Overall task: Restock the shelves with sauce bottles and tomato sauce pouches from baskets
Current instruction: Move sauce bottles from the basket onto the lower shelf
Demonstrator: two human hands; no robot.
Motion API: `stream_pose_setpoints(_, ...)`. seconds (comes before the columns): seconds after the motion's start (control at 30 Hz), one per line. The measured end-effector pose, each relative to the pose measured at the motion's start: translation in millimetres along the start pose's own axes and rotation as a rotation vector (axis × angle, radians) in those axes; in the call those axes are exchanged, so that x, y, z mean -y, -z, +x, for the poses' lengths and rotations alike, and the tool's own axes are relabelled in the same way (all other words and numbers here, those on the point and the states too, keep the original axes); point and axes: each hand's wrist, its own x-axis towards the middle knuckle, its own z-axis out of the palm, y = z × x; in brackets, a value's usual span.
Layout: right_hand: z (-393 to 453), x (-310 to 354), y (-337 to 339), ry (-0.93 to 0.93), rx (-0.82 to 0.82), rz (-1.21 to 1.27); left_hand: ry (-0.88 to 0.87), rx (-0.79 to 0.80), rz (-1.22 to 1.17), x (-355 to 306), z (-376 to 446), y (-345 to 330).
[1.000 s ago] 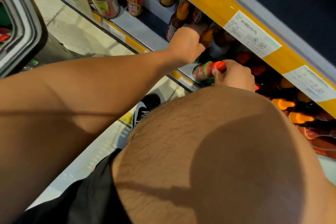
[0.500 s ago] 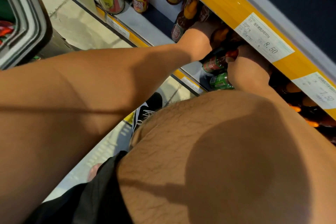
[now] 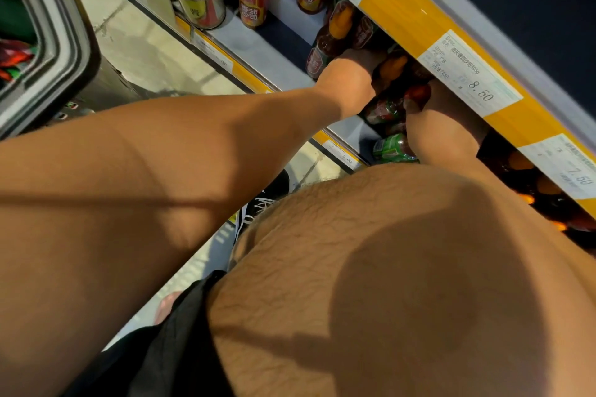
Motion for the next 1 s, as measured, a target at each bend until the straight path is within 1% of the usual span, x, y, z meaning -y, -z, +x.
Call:
stream_pose_setpoints(0.03, 1, 1, 0, -0.036, -0.082, 0.073, -0.001, -0.009, -0.017, 0, 0, -1)
stream_pose_setpoints(0.07, -2, 1, 2, -0.068, -0.105, 0.088, 0.001, -0.019, -0.027, -2, -2, 0)
stream_pose_setpoints(0.2, -16, -10, 6, -0.073, -0.165, 0.049, 0.034, -0.017, -0.065, -1, -5, -2)
stream_pose_setpoints(0.3, -42, -17, 13, -0.087, -0.191, 0.027, 0.091, 0.054, -0.138, 1, -13, 3)
stream_pose_setpoints(0.37, -59, -20, 20, -0.07, -0.171, 0.06, 0.151, 0.095, -0.175, -6, -26, 15)
stream_pose_setpoints(0.47, -80, -32, 28, -0.005, -0.015, 0.07, 0.187, 0.06, -0.264, -14, -55, 31)
stream_pose_setpoints(0.57, -99, -49, 37, 0.038, 0.077, 0.088, 0.154, 0.054, -0.368, -19, -90, 46)
stream_pose_setpoints(0.67, -128, -61, 56, -0.014, 0.141, 0.183, 0.15, 0.103, -0.413, -24, -122, 66)
stream_pose_setpoints(0.73, -147, -72, 68, -0.034, 0.144, 0.272, 0.135, 0.107, -0.419, -28, -142, 85)
stream_pose_setpoints(0.8, -172, -88, 81, -0.057, 0.13, 0.341, 0.1, 0.111, -0.431, -39, -162, 106)
stream_pose_setpoints(0.87, -188, -99, 91, -0.049, 0.113, 0.392, 0.07, 0.081, -0.443, -46, -172, 126)
stream_pose_setpoints(0.93, -216, -114, 107, -0.05, 0.052, 0.475, -0.001, 0.045, -0.443, -68, -180, 148)
stream_pose_setpoints(1.0, -249, -132, 121, -0.073, -0.028, 0.596, -0.072, 0.029, -0.499, -101, -187, 172)
